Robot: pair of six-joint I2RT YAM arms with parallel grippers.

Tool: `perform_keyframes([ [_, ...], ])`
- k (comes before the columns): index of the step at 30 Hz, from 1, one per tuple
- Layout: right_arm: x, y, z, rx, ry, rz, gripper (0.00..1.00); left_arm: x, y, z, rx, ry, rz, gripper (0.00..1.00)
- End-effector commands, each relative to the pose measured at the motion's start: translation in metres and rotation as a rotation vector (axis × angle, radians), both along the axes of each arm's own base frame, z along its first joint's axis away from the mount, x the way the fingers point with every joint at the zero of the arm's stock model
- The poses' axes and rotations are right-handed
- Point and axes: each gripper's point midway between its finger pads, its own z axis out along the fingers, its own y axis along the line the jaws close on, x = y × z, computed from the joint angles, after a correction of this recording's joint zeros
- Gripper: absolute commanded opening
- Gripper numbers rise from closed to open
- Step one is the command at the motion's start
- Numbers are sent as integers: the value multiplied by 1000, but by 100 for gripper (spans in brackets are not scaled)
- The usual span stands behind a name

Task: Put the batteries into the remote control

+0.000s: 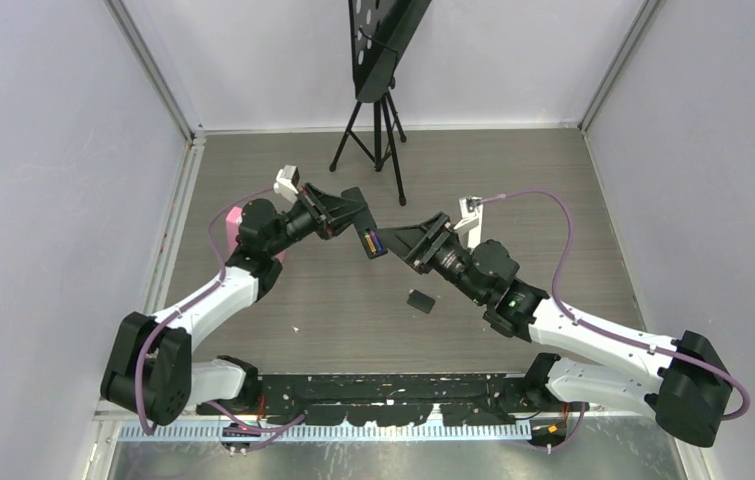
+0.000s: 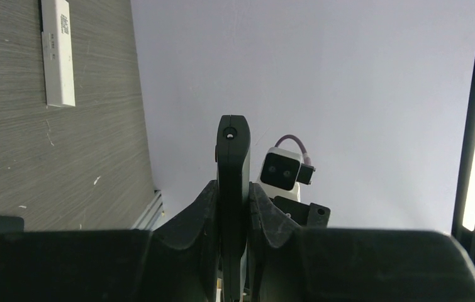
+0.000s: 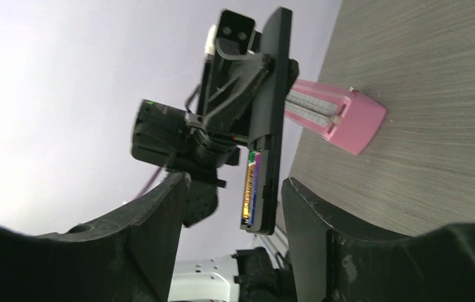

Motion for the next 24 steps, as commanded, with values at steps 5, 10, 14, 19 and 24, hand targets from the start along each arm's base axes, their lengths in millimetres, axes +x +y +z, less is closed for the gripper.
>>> perform_keyframes([
  [5,-3,-7,-10,-260,-98,13,56,-11,-2,11,88,-204,-40,0],
  [10,-3,-19,-31,-555,-113,58,66,-17,8,-6,223,-289,4,0],
  [14,-1,-39,-45,-707,-110,61,69,-18,23,-23,365,-338,75,0],
  [19,3,-71,-114,-1014,20,176,74,-24,35,-39,493,-411,95,0],
  [24,9,-99,-185,-1355,163,264,83,-40,28,-31,501,-552,8,0],
])
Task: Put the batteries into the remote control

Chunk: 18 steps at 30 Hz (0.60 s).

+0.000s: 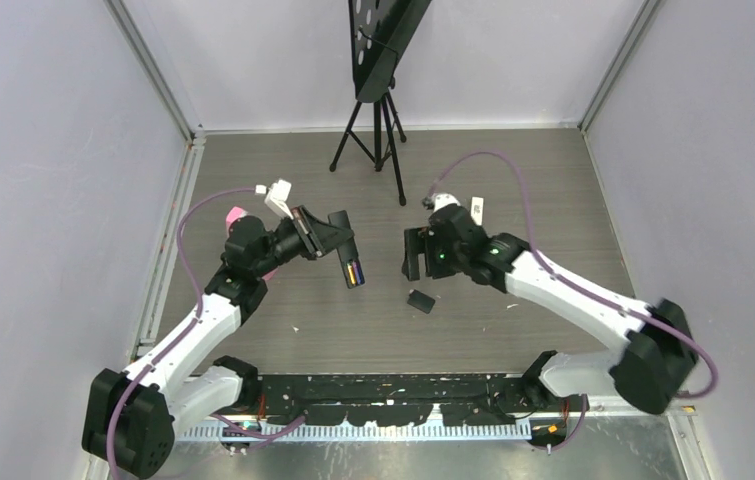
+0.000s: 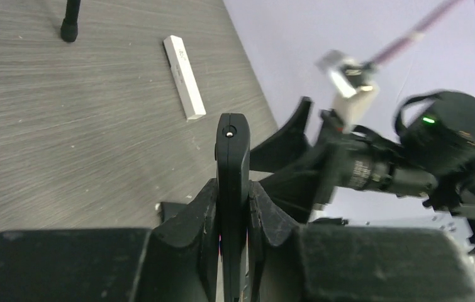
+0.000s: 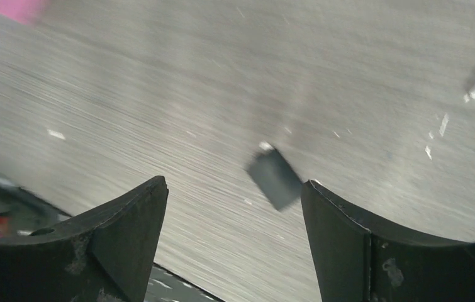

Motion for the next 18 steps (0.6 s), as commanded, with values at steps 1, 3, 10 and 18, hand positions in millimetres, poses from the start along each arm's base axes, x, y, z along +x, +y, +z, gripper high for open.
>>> perform_keyframes([
  [1,-10,-34,-64,-362,137,100,82,-12,-4,8,75,-163,-93,0],
  [3,-9,-30,-78,-394,157,153,80,-16,-5,10,83,-184,-121,0],
  [10,-2,-24,-113,-502,181,272,77,-25,-12,14,68,-221,-197,0],
  [18,-10,-18,-143,-610,219,394,76,-26,-12,16,64,-229,-200,0],
])
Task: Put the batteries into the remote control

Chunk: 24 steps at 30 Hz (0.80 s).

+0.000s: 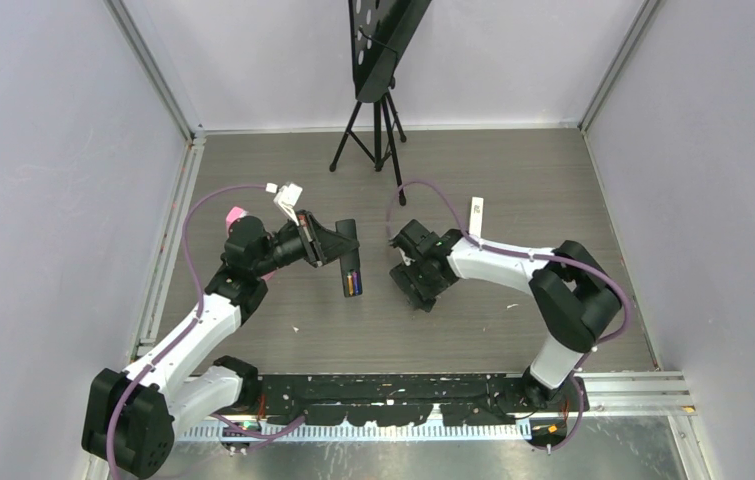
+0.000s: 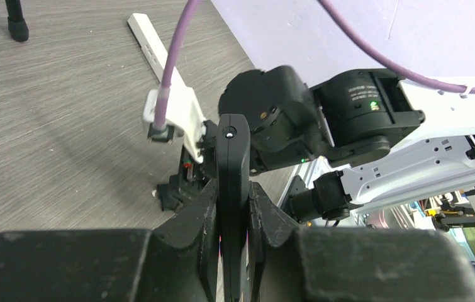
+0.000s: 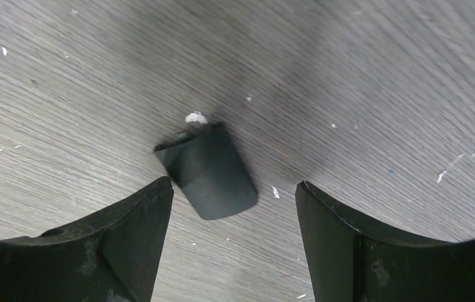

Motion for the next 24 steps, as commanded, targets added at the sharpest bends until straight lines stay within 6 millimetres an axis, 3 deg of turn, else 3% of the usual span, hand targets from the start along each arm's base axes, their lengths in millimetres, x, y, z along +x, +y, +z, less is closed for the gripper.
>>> perform_keyframes([
  [1,5,13,1,-28,-30,105,76,-1,-2,19,-19,-95,-24,0],
  [10,-12,14,-6,-33,66,140,65,-1,-2,20,-20,-92,-23,0],
  [15,-31,11,-14,-14,198,108,65,-2,-2,21,-23,-92,-25,0],
  [19,-32,10,-15,6,239,71,65,-4,-2,23,-27,-94,-28,0],
  [24,-24,0,-19,-55,202,39,42,-3,0,22,-25,-87,-11,0],
])
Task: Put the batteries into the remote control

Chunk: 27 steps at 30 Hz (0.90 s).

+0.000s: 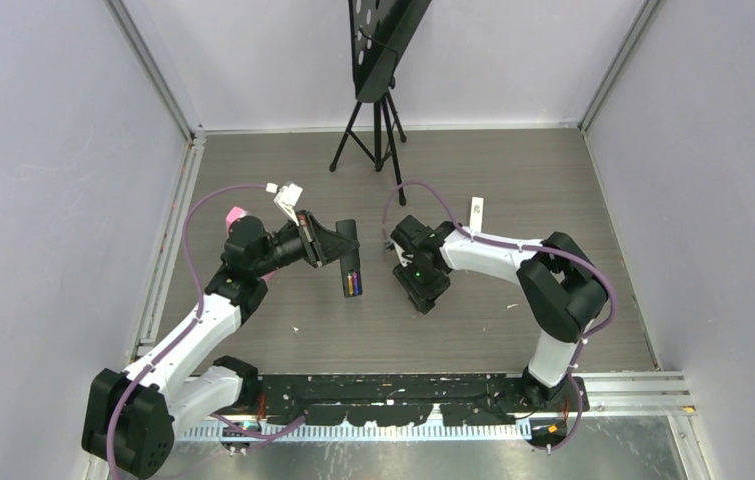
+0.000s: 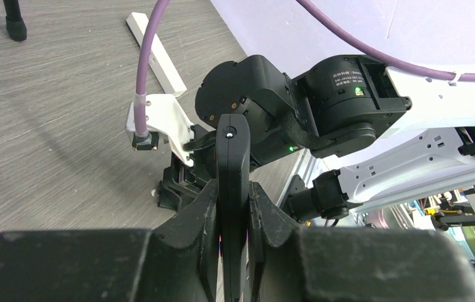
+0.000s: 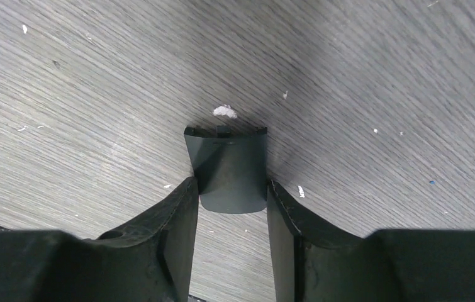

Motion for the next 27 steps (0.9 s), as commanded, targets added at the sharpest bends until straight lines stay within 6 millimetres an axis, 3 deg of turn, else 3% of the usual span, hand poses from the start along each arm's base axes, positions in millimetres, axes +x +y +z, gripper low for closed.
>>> perform_keyframes([
  [1,-3,-12,-9,-75,16,-38,39,-1,1,20,-22,-81,5,0],
  [5,13,-13,-1,-60,-90,-77,33,10,7,9,-9,-30,77,0],
  [11,28,2,25,59,-199,-126,34,34,15,-24,-5,94,219,0],
  [24,17,18,31,185,-154,-235,37,72,1,-95,55,259,316,0],
  [27,12,30,37,267,-133,-236,37,76,-8,-110,70,269,309,0],
])
